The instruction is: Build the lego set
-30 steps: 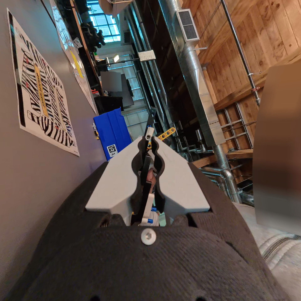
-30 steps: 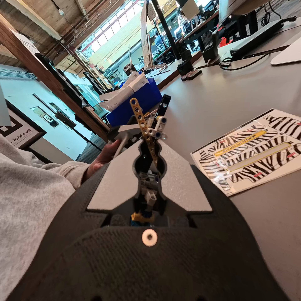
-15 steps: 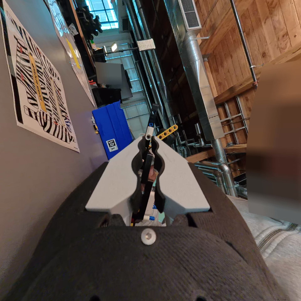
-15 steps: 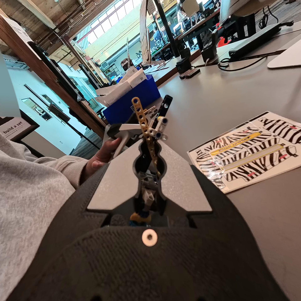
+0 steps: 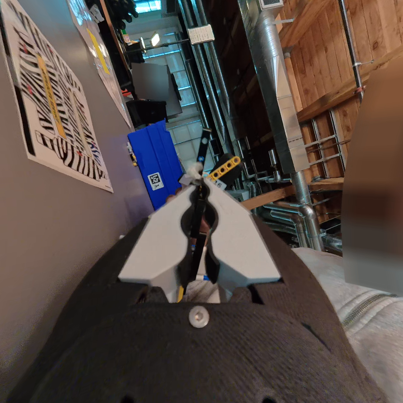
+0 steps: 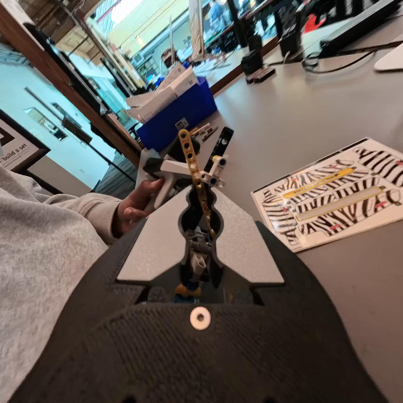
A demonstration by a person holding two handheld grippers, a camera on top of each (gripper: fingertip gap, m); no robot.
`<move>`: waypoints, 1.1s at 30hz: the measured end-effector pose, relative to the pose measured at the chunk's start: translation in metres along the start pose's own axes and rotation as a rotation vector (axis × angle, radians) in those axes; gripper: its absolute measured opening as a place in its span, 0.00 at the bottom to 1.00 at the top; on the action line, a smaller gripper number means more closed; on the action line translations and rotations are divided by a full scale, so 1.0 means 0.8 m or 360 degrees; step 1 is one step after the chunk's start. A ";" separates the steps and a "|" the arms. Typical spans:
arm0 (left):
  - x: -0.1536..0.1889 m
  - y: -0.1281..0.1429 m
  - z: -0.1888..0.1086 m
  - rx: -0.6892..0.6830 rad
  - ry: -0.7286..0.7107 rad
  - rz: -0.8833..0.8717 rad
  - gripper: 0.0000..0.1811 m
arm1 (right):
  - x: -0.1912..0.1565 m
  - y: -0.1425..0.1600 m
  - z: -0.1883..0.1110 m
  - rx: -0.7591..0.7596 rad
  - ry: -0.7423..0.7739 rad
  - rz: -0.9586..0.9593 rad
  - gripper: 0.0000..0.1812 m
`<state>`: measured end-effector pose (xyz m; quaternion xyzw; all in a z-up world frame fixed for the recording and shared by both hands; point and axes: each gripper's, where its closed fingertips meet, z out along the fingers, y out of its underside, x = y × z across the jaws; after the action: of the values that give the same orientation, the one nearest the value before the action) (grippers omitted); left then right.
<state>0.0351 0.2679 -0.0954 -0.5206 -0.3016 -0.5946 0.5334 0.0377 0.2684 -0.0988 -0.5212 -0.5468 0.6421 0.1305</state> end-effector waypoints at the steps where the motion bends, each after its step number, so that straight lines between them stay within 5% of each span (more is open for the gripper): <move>1: -0.005 0.009 0.003 -0.0040 -0.0050 0.0030 0.01 | 0.000 0.000 0.001 -0.0008 0.0002 0.0017 0.04; 22: -0.003 0.009 -0.008 -0.0078 -0.0296 0.0363 0.00 | 0.032 -0.008 -0.020 0.0070 0.0260 0.0101 0.05; 33: 0.006 0.016 -0.054 0.0027 -0.0467 0.0612 0.05 | 0.040 -0.012 -0.007 0.0078 0.0561 0.0015 0.05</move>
<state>0.0349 0.2235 -0.1050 -0.6447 -0.2762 -0.3974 0.5917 0.0252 0.2986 -0.1066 -0.6249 -0.4972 0.5545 0.2341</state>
